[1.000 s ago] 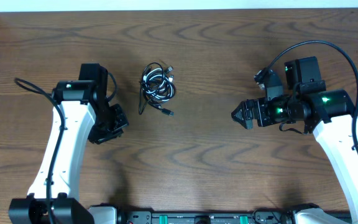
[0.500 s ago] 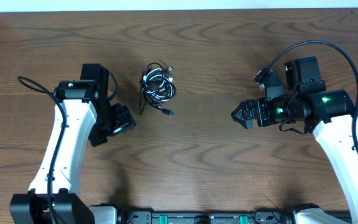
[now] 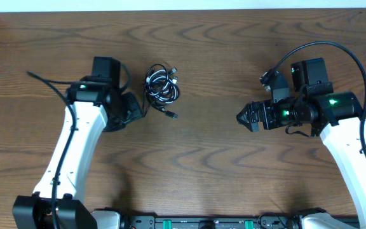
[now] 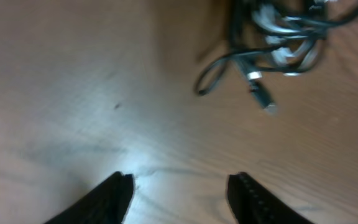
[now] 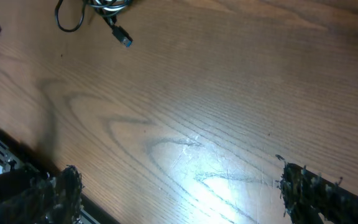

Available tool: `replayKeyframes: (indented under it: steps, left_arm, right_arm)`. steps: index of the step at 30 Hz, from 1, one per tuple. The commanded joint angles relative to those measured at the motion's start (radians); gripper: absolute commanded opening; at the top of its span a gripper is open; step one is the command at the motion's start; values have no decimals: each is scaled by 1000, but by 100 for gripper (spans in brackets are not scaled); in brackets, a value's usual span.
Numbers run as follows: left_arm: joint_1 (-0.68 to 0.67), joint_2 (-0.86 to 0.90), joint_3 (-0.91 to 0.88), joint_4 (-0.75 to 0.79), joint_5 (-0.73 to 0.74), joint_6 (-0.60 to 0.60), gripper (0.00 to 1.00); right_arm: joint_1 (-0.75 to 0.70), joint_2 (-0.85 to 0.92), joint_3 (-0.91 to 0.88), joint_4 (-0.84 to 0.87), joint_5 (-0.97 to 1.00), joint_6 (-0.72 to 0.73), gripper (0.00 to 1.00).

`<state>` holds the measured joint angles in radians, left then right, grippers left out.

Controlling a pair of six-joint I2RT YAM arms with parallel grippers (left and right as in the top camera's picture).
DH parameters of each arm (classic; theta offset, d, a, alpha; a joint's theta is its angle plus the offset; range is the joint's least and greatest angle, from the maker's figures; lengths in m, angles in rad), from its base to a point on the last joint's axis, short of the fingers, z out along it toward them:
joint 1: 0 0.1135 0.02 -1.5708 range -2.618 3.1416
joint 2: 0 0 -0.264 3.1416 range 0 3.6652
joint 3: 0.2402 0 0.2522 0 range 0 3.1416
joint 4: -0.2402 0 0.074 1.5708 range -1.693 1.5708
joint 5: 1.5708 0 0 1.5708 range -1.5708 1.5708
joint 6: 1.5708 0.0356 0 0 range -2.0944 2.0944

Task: Untangle cables
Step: 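Lift the left arm and move its gripper toward the cable bundle, then lower the left gripper onto the cable bundle's left side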

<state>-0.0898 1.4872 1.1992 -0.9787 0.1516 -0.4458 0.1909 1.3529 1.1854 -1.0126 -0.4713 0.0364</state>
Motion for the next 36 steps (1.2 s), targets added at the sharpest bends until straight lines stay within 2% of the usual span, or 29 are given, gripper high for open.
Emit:
replayKeyframes:
  steps: [1,6,14,23,36]
  left_arm:
    - [-43,13,-14,53,-7,-5,52]
    - [-75,42,-46,108,-92,-89,53]
    - [-85,162,-111,280,-88,-94,53]
    - [-87,316,-111,387,-88,-86,53]
    - [-85,315,-106,469,-89,7,53]
  right_arm:
    - [3,5,17,-1,-1,-8,99]
    - [3,5,17,-1,-1,-8,99]
    - [3,5,17,-1,-1,-8,99]
    - [3,5,17,-1,-1,-8,99]
    - [3,5,17,-1,-1,-8,99]
